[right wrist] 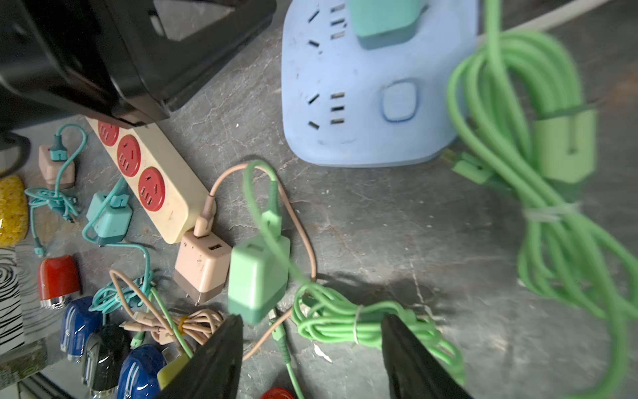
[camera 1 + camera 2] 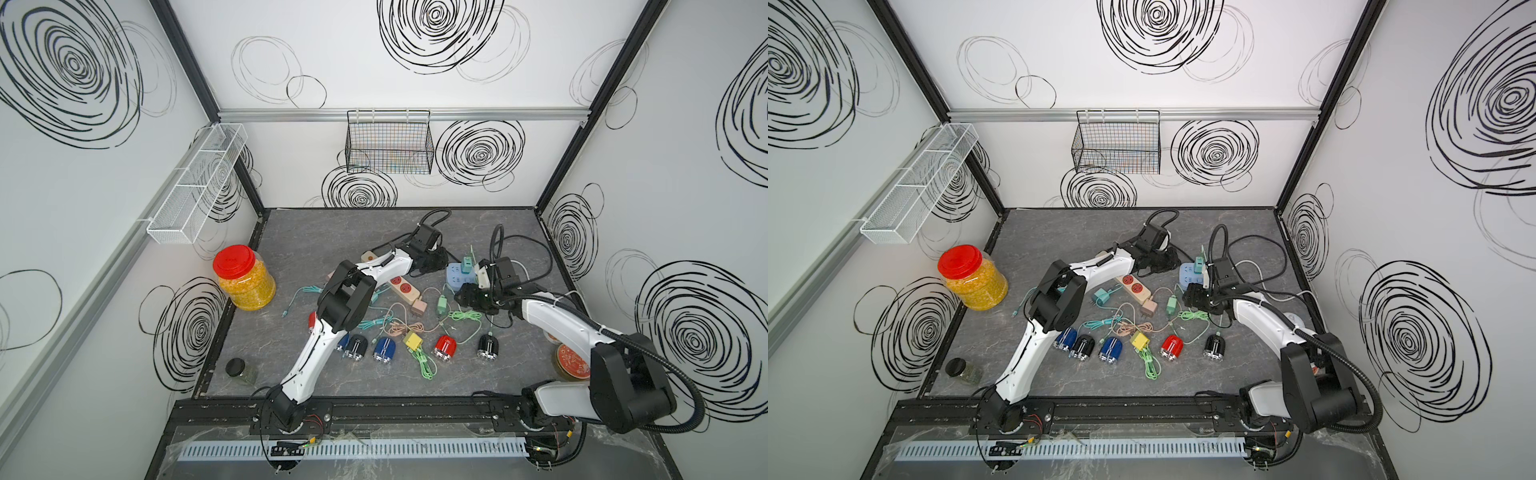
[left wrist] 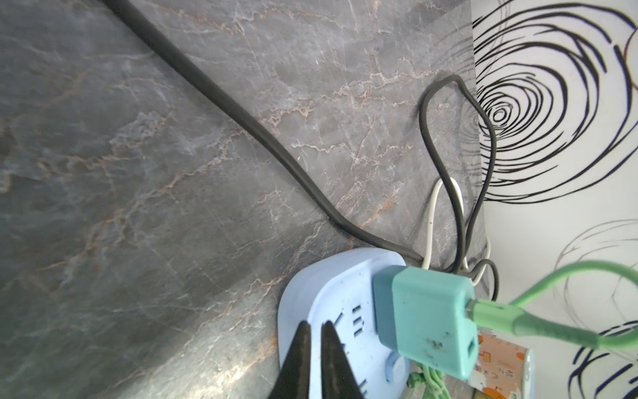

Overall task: Unplug the electric shaver
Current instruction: Place the plug at the center of the board, then pick up the electric shaver from the center of the board.

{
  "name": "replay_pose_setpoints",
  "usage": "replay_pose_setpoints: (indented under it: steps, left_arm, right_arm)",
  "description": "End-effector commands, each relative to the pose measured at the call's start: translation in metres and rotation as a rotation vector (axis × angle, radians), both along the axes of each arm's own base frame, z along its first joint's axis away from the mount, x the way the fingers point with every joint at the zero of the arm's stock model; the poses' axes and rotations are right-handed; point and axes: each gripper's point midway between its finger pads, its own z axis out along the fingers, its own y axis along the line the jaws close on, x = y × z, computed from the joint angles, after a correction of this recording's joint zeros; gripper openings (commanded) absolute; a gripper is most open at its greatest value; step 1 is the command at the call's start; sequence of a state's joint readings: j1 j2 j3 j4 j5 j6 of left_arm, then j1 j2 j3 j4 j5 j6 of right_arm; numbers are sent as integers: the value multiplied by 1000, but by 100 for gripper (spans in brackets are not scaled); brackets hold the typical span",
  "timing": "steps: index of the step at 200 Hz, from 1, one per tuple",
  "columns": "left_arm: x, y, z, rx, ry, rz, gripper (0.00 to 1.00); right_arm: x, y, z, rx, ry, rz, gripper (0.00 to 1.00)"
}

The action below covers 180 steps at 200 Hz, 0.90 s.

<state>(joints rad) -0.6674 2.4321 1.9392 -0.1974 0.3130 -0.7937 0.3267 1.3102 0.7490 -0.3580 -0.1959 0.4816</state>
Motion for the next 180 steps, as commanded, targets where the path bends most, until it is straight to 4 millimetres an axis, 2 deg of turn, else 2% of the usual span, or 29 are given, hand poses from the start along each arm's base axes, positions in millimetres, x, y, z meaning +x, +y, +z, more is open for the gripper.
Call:
replay_pose_setpoints:
  steps: [1,34,55,67,86,107,119,150,180]
  left_arm:
    - [5,-2,11,6,-34,-4,20]
    - [11,4,33,15,-70,6,30]
    - [10,5,58,14,-114,8,40]
    - [7,4,74,15,-143,3,52]
    - [-2,1,93,28,-180,-12,83]
    - [-18,-3,114,57,-230,-42,91]
    - [-32,-8,121,71,-250,-57,100]
    - [-67,-16,128,109,-294,-70,99]
    - [-106,-28,126,111,-317,-93,99]
  right_arm:
    - [-6,-28,8,-106,1,-89,67]
    - [-10,-35,25,-103,-37,-108,65]
    - [-13,-42,35,-107,-63,-130,65]
    - [-14,-48,38,-110,-79,-152,65]
    - [-17,-59,40,-112,-95,-203,65]
    - [-20,-76,43,-107,-114,-279,65]
    - [-21,-89,44,-107,-130,-334,63]
    - [-27,-122,40,-93,-129,-475,60]
    - [-31,-134,34,-45,-118,-522,60]
